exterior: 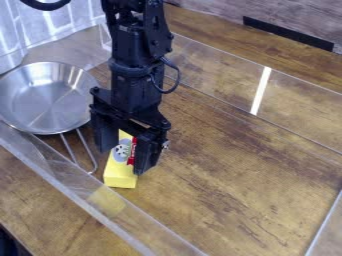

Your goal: Put the yellow object in the silver pan

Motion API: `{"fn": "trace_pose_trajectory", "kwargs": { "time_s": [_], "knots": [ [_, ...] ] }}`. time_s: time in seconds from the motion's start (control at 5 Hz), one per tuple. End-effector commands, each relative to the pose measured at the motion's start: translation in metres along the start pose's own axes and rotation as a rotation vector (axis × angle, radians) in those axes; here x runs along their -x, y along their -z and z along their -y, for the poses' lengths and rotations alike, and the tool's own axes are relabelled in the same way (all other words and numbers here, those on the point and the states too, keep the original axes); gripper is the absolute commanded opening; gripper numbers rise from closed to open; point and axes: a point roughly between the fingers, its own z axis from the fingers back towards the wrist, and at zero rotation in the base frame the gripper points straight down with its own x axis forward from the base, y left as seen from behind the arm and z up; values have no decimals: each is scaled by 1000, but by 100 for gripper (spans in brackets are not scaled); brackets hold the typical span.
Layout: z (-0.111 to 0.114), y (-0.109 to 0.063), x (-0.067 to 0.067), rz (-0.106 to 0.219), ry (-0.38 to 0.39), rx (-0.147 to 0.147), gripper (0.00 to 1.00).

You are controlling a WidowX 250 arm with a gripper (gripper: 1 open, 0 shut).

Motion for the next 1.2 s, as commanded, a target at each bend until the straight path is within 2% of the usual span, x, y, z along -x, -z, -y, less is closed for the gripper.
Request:
{"fn": "trace_pose_trajectory", "kwargs": {
  "time_s": [0.0,1.0],
  "knots": [
    [-10,-4,-1,27,-21,3,100],
    [-15,3,-1,36,-24,20,100]
  ]
}}
